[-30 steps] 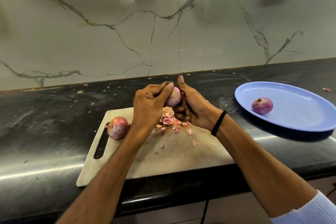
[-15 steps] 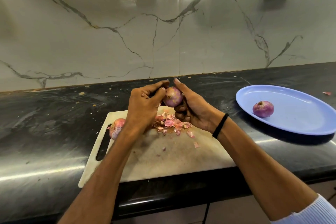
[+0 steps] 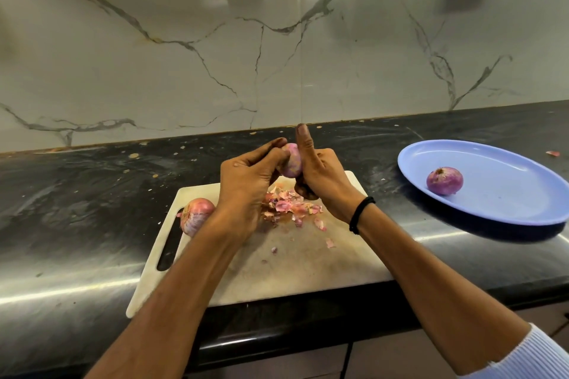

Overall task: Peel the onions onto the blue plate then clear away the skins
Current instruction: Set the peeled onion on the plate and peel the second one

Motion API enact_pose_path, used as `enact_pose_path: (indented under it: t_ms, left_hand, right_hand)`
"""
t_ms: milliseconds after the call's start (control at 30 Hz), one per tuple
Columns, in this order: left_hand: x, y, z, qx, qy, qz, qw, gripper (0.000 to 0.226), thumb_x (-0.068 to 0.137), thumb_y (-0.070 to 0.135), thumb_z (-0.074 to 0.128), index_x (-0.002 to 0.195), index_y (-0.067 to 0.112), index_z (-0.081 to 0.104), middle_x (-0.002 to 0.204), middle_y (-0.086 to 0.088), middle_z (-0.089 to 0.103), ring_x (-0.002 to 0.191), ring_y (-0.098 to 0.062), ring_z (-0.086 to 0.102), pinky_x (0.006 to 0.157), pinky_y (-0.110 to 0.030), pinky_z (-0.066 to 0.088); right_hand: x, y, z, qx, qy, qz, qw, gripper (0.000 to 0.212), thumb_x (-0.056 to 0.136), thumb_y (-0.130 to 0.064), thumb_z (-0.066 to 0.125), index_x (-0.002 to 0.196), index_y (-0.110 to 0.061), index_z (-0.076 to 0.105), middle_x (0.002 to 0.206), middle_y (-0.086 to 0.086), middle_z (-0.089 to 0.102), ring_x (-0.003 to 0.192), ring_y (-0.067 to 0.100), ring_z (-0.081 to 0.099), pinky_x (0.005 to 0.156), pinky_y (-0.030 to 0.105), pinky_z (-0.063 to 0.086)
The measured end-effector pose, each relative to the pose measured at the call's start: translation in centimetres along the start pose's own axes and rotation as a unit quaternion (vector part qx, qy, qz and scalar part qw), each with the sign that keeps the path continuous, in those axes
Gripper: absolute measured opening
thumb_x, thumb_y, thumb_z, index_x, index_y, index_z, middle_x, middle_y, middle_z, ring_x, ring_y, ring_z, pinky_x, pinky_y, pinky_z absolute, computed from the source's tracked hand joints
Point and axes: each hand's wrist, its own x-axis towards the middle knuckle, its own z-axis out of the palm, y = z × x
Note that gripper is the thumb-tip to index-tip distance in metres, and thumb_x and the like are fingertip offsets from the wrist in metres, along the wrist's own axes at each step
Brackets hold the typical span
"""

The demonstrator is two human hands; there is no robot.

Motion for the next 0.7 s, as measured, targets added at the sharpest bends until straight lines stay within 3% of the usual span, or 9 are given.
enact_pose_path:
  t_ms: [167, 233, 333, 533, 700]
  left_hand:
    - [0.1, 0.1, 0.5, -0.104, 0.031, -0.080, 0.991, 0.016, 0.085, 0.002, 0.071, 0.100, 0.005, 0.076, 0.101, -0.010, 0.076, 0.097, -0.019, 0.072, 0.082, -0.025, 0.057]
    - [0.0, 0.2, 0.6, -0.115, 0.042, -0.088, 0.989, 0.014, 0.084, 0.000, 0.069, 0.095, 0.006, 0.076, 0.096, -0.009, 0.076, 0.092, -0.017, 0.071, 0.074, -0.022, 0.057]
    - [-0.2, 0.4, 0.8, -0.119, 0.047, -0.093, 0.987, 0.016, 0.085, -0.003, 0.065, 0.093, 0.006, 0.076, 0.086, -0.006, 0.076, 0.079, -0.011, 0.071, 0.063, -0.018, 0.055]
    - [-0.9, 0.5, 1.3, -0.107, 0.024, -0.068, 0.992, 0.020, 0.087, -0.009, 0.060, 0.095, 0.004, 0.073, 0.082, 0.001, 0.076, 0.075, -0.007, 0.069, 0.063, -0.014, 0.054]
    - [-1.2, 0.8, 1.4, -0.118, 0.003, -0.064, 0.991, 0.018, 0.090, -0.007, 0.060, 0.098, 0.003, 0.072, 0.079, 0.001, 0.076, 0.068, -0.005, 0.070, 0.060, -0.015, 0.054]
  right_hand:
    - [0.0, 0.4, 0.5, -0.010, -0.008, -0.042, 0.999, 0.068, 0.097, -0.062, 0.035, 0.075, -0.002, 0.058, 0.053, 0.004, 0.044, 0.046, 0.016, 0.043, 0.045, 0.025, 0.039]
    - [0.0, 0.7, 0.8, -0.028, -0.007, -0.061, 0.998, 0.069, 0.091, -0.066, 0.035, 0.069, -0.005, 0.057, 0.049, -0.002, 0.045, 0.045, 0.013, 0.043, 0.047, 0.026, 0.040]
    - [0.0, 0.8, 1.1, -0.038, -0.002, -0.077, 0.996, 0.063, 0.092, -0.063, 0.037, 0.066, -0.011, 0.060, 0.050, 0.000, 0.048, 0.047, 0.016, 0.046, 0.047, 0.027, 0.041]
    - [0.0, 0.9, 0.7, -0.009, 0.025, -0.070, 0.997, 0.059, 0.101, -0.052, 0.040, 0.065, -0.008, 0.057, 0.048, 0.000, 0.050, 0.048, 0.021, 0.051, 0.043, 0.024, 0.041]
    - [0.1, 0.7, 0.3, 0.011, 0.033, -0.071, 0.997, 0.060, 0.102, -0.051, 0.040, 0.070, -0.004, 0.059, 0.056, 0.010, 0.053, 0.050, 0.025, 0.052, 0.040, 0.022, 0.039]
